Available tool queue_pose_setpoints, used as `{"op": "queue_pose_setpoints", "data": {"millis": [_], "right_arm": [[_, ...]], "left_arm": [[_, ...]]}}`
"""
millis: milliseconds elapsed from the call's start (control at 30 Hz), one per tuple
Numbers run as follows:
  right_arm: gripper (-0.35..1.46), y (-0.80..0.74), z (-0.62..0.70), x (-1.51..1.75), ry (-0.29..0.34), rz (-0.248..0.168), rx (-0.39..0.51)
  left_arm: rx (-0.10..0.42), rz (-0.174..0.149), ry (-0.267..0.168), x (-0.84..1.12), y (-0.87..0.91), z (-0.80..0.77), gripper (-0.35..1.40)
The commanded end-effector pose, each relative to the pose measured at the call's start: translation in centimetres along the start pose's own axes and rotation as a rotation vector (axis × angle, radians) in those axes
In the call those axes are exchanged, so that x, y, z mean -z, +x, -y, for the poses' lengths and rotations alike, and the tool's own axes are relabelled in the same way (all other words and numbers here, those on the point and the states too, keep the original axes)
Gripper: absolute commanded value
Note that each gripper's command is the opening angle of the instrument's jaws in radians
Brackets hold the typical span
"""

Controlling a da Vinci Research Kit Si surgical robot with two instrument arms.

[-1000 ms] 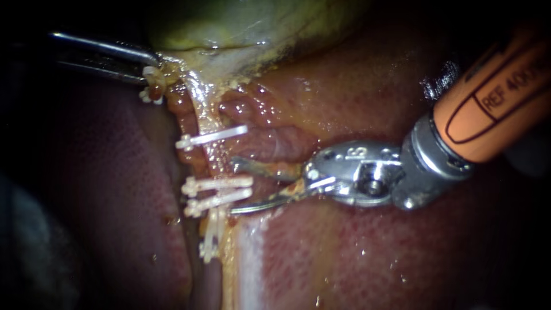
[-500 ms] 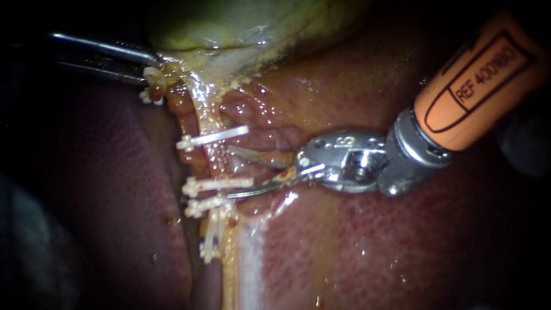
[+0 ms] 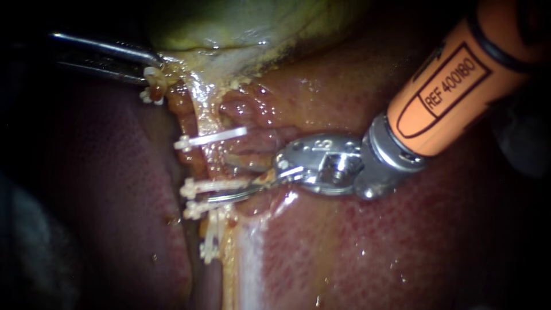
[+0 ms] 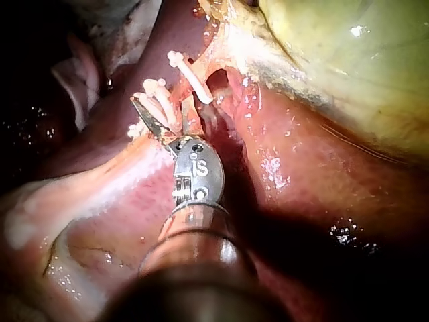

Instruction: Go to the cutting position right tube

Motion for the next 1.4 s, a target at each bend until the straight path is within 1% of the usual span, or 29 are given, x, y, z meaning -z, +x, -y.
{"op": "queue_pose_setpoints", "data": {"millis": [33,67,167,200,267,333,467,700,800,900,1033,1167,1267,1400], "right_arm": [[1.36,0.01,0.0,-0.03,0.003,-0.004,0.0],[1.36,0.03,-0.01,-0.06,0.005,-0.01,-0.003],[1.35,0.09,-0.06,-0.18,0.001,-0.054,-0.024],[1.35,0.11,-0.08,-0.24,0.003,-0.076,-0.036],[1.35,0.15,-0.11,-0.32,0.0,-0.096,-0.054],[1.35,0.19,-0.13,-0.4,-0.004,-0.105,-0.072],[1.35,0.21,-0.15,-0.48,0.0,-0.129,-0.095],[1.33,0.23,-0.15,-0.5,0.004,-0.139,-0.13],[1.33,0.25,-0.09,-0.48,0.009,-0.139,-0.155],[1.33,0.3,0.03,-0.47,0.028,-0.134,-0.173],[1.33,0.45,0.23,-0.45,0.068,-0.132,-0.178],[1.3,0.62,0.39,-0.41,0.12,-0.155,-0.186],[1.3,0.71,0.47,-0.39,0.131,-0.163,-0.188],[1.3,0.75,0.48,-0.37,0.133,-0.166,-0.191]], "left_arm": [[0.0,0.0,0.001,-0.01,0.0,0.0,-0.35],[0.0,0.0,0.001,-0.01,0.0,0.0,-0.35],[0.001,0.0,0.001,-0.01,0.0,0.0,-0.35],[0.001,0.0,0.001,-0.02,0.0,0.0,-0.35],[0.001,0.0,0.001,-0.02,0.0,0.0,-0.35],[0.001,-0.001,0.001,-0.02,0.0,0.0,-0.35],[0.001,-0.001,0.002,-0.02,0.01,-0.01,-0.35],[0.001,-0.001,0.002,-0.03,0.01,-0.01,-0.35],[0.001,-0.001,0.002,-0.03,0.01,-0.01,-0.35],[0.001,-0.001,0.002,-0.03,0.0,-0.01,-0.35],[0.001,-0.001,0.002,-0.03,0.0,-0.01,-0.35],[0.001,-0.001,0.002,-0.03,0.0,-0.01,-0.35],[0.001,-0.001,0.002,-0.03,0.0,-0.01,-0.35],[0.001,-0.001,0.002,-0.03,0.0,-0.01,-0.35]]}}
